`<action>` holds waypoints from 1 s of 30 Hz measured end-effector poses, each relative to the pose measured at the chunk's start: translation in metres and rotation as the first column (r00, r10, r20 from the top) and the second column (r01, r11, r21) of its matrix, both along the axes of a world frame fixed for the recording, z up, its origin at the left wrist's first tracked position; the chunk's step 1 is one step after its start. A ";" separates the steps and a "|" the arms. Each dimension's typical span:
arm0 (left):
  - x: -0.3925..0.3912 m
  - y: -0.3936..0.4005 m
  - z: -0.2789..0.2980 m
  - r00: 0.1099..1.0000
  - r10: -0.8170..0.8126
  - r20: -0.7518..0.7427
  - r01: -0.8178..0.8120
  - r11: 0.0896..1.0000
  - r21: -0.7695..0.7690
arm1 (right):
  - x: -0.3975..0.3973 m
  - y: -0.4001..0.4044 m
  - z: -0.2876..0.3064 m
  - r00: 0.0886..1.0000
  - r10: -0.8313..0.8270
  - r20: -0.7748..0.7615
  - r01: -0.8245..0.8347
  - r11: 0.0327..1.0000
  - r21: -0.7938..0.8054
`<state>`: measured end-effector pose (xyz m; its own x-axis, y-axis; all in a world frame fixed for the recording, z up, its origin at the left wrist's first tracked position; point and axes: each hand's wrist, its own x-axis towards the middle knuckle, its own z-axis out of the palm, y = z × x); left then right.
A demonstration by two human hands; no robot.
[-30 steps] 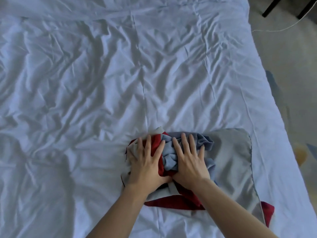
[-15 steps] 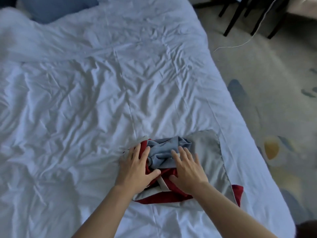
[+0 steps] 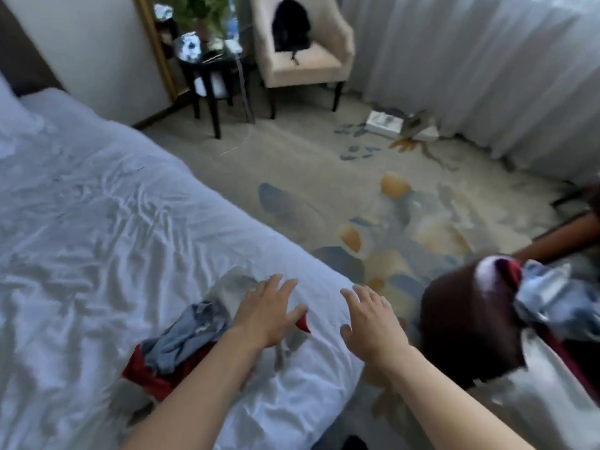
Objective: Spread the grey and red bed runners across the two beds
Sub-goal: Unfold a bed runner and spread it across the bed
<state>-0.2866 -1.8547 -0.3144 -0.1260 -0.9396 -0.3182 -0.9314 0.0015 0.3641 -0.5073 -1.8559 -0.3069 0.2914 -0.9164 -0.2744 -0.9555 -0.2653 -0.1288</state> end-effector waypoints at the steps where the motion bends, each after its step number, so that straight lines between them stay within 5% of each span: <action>1: -0.025 -0.008 0.008 0.999 -0.047 0.000 0.047 0.999 -0.015 | -0.024 0.001 0.009 0.999 -0.047 0.005 0.047 0.999 -0.021; 17: -0.446 -0.043 0.070 0.828 -0.557 0.064 0.560 0.818 -0.131 | -0.415 0.066 0.061 0.835 -0.548 0.047 0.550 0.834 -0.053; 30: -0.648 -0.109 0.049 0.670 -0.735 0.104 0.741 0.655 -0.147 | -0.586 0.056 0.041 0.698 -0.716 0.024 0.716 0.698 0.013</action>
<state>-0.9345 -1.9641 -0.2658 -0.7932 -0.5792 -0.1880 -0.6089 0.7492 0.2606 -1.0928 -1.7997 -0.2659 -0.4454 -0.8508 -0.2787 -0.8534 0.4976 -0.1551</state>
